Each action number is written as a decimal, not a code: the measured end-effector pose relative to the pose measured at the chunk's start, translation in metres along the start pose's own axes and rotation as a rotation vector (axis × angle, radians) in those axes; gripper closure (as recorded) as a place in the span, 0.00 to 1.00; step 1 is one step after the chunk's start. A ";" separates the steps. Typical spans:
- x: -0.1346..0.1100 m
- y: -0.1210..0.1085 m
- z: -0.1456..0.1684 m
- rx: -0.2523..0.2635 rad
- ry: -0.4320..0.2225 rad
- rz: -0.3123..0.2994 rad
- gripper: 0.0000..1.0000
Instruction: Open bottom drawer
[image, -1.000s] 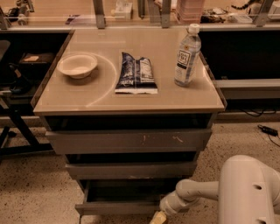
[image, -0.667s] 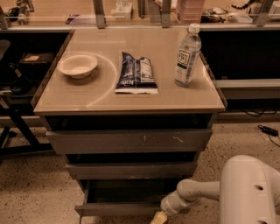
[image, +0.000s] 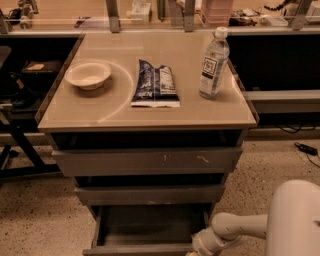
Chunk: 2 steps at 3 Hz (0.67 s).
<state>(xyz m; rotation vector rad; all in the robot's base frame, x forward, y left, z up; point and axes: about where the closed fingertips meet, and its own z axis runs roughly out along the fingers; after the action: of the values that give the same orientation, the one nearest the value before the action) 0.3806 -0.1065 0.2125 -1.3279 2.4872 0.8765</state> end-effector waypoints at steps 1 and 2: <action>0.000 0.000 0.000 0.000 0.000 0.000 0.00; 0.004 -0.002 0.006 -0.014 0.018 0.019 0.00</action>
Offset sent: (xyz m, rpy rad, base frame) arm -0.0008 -0.0042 -0.0146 -0.0231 0.0590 -0.0099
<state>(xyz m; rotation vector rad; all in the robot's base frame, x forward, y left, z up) 0.3788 -0.1071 0.2052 -1.3241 2.5163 0.8914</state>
